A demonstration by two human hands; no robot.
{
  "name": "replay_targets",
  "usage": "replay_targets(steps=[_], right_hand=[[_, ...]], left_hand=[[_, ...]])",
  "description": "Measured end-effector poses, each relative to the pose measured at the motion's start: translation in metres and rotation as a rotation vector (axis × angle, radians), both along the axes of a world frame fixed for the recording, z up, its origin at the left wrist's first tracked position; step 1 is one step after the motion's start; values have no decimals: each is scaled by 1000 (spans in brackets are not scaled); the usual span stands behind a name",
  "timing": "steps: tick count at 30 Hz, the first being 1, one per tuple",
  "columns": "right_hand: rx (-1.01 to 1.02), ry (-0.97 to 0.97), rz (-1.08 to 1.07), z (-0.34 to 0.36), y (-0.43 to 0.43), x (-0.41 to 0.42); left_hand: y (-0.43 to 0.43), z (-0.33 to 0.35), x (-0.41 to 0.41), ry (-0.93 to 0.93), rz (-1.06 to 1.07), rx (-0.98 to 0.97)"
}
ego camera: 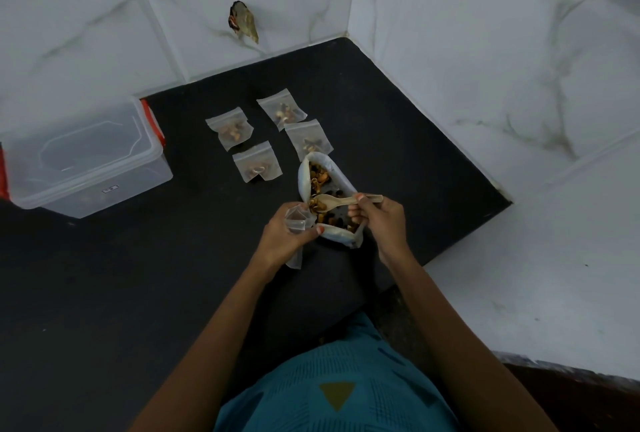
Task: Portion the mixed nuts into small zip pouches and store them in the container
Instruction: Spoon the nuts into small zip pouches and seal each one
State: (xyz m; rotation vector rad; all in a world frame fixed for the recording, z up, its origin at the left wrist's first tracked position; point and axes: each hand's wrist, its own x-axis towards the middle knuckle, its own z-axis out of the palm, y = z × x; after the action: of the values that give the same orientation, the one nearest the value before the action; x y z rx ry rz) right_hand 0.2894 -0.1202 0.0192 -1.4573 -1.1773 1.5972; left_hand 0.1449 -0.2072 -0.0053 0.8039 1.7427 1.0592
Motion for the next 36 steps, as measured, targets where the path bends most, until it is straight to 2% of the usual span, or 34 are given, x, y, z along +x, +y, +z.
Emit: replay_targets(steps=[15,22,30,36], right_hand=[[-169,183,-85,6,4,12],[-157,232,-79,28,1,22],[68,255,84,68,-21,19],[514,-25,256,66,-38,10]], left_hand=[[-6,6,-1,31,-33,-2],[-9,16,5,158,4,147],[0,27,17,188,63,230],[1,33,25,160,83,310]])
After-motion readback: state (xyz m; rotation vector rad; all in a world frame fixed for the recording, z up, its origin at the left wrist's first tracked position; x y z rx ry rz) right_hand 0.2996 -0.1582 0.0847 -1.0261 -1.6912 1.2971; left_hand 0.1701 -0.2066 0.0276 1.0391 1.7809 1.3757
